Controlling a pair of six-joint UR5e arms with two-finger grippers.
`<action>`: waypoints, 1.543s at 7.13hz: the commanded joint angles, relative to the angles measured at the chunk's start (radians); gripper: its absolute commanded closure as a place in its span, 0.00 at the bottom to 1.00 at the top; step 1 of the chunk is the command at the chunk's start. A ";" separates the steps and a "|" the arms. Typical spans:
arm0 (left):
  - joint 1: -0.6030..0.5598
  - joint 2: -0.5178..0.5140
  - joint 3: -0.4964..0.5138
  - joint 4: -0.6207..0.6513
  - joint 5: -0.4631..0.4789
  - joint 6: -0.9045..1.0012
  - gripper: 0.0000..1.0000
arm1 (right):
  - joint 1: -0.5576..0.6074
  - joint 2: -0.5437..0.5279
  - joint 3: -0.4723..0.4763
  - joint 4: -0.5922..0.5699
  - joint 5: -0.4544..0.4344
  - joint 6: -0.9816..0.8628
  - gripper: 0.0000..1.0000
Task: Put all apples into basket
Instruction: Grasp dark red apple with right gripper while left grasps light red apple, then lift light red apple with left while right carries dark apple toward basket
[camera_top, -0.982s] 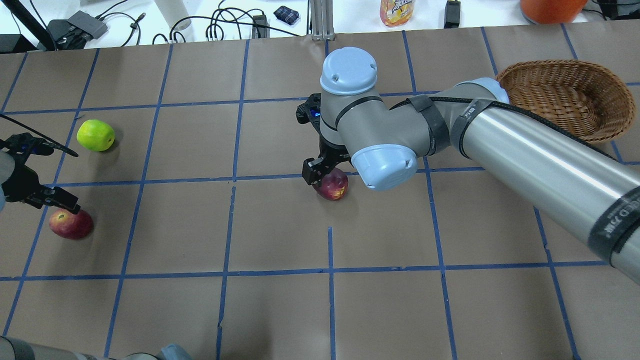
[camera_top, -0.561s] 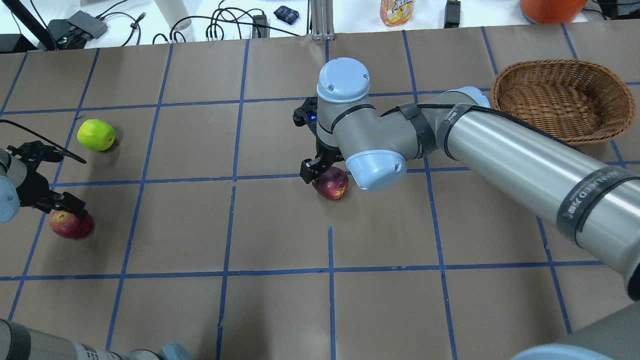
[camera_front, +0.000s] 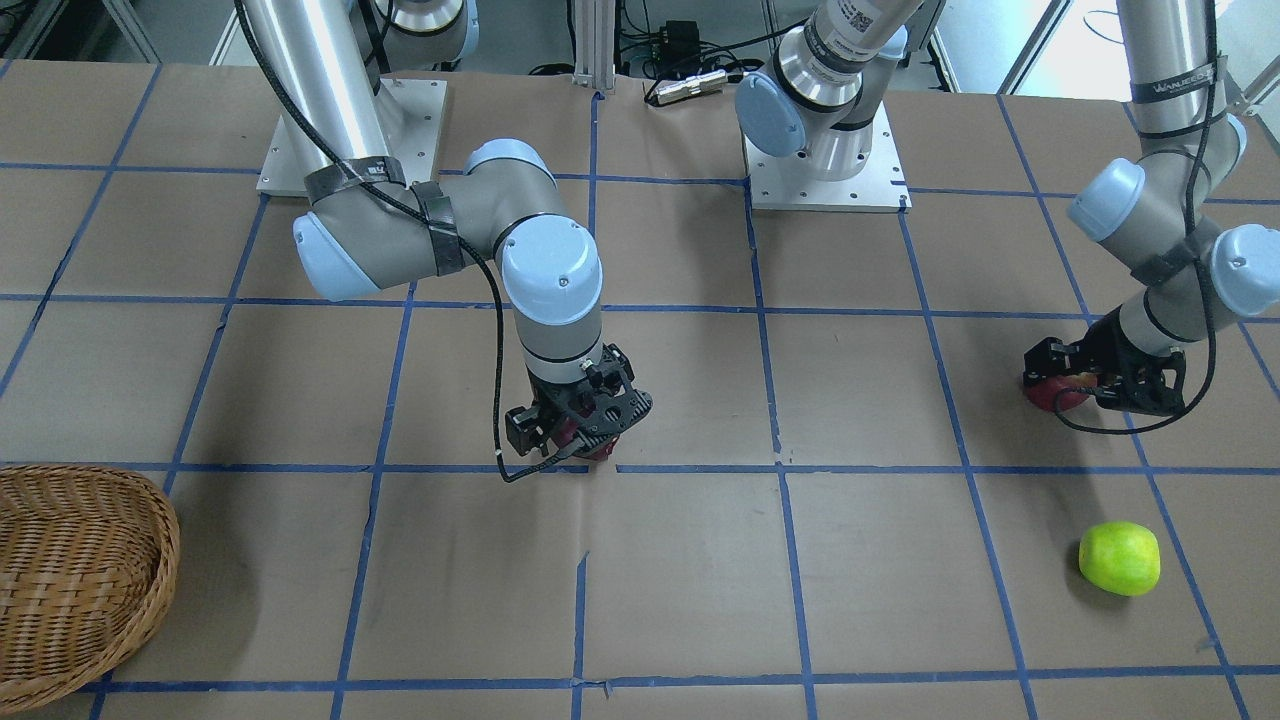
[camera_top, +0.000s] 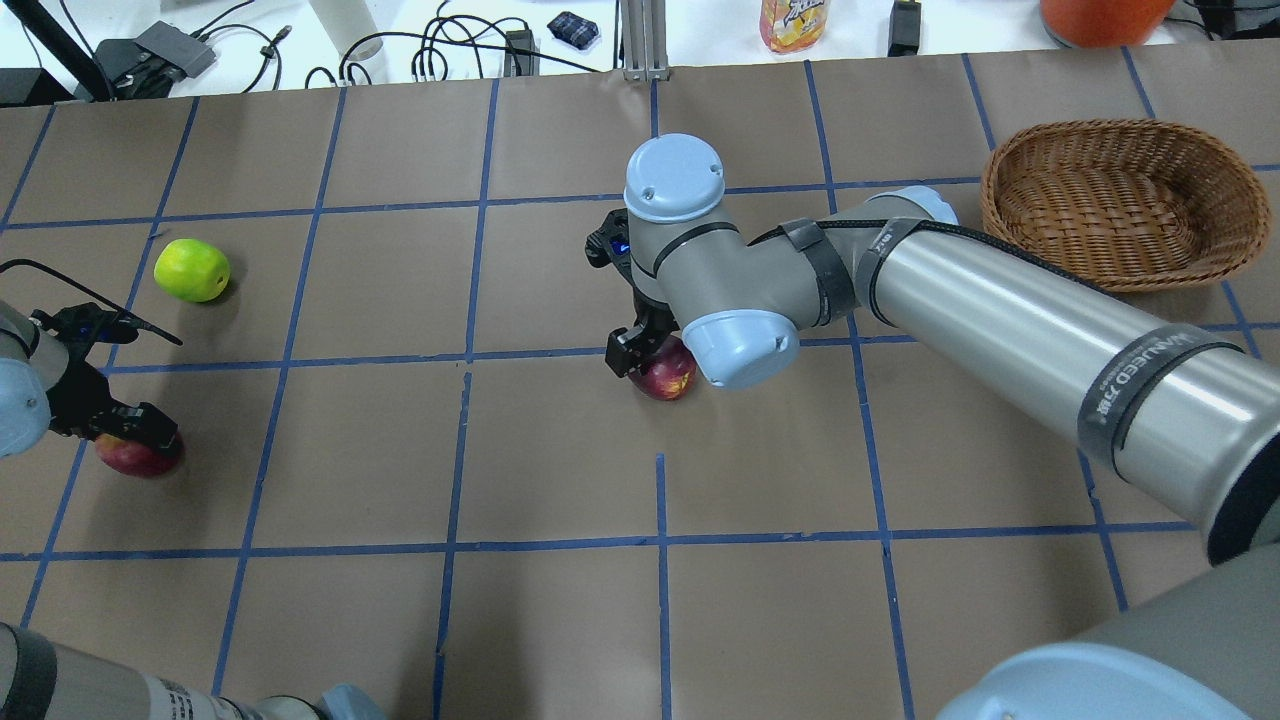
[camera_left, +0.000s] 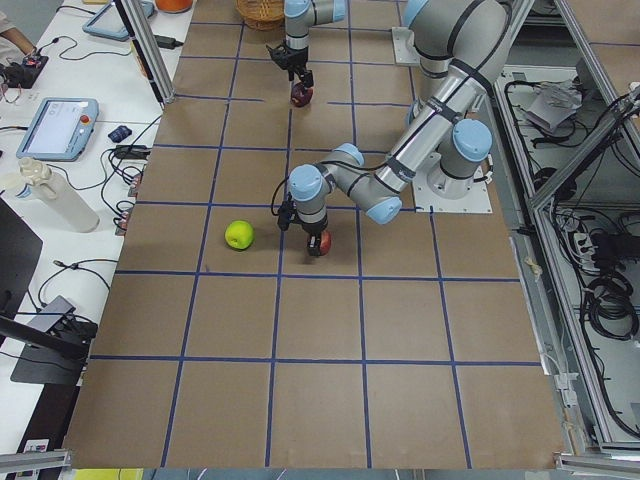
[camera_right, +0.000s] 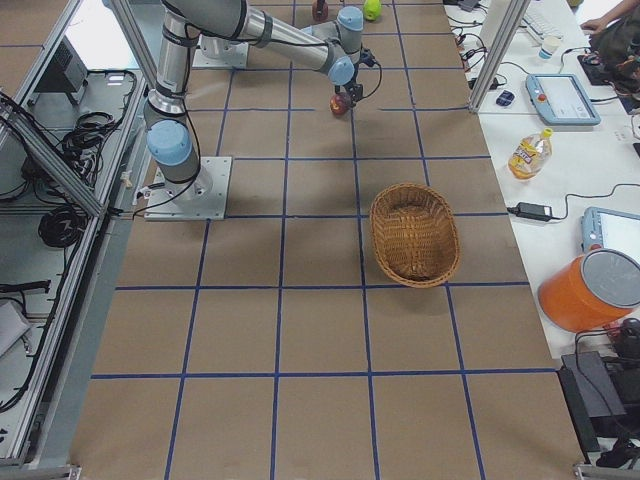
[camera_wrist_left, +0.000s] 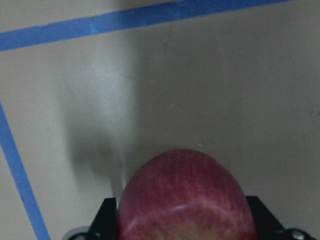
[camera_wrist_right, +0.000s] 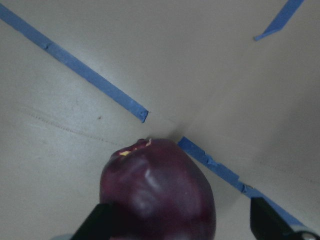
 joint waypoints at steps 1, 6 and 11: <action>-0.028 0.023 0.033 -0.062 -0.001 -0.103 0.63 | 0.002 0.008 0.003 0.001 0.006 0.002 0.00; -0.280 0.096 0.237 -0.400 -0.026 -0.560 0.63 | 0.022 0.007 0.000 0.001 0.006 0.002 0.00; -0.494 0.152 0.239 -0.407 -0.247 -1.061 0.63 | 0.022 0.033 -0.011 0.010 -0.009 -0.001 0.87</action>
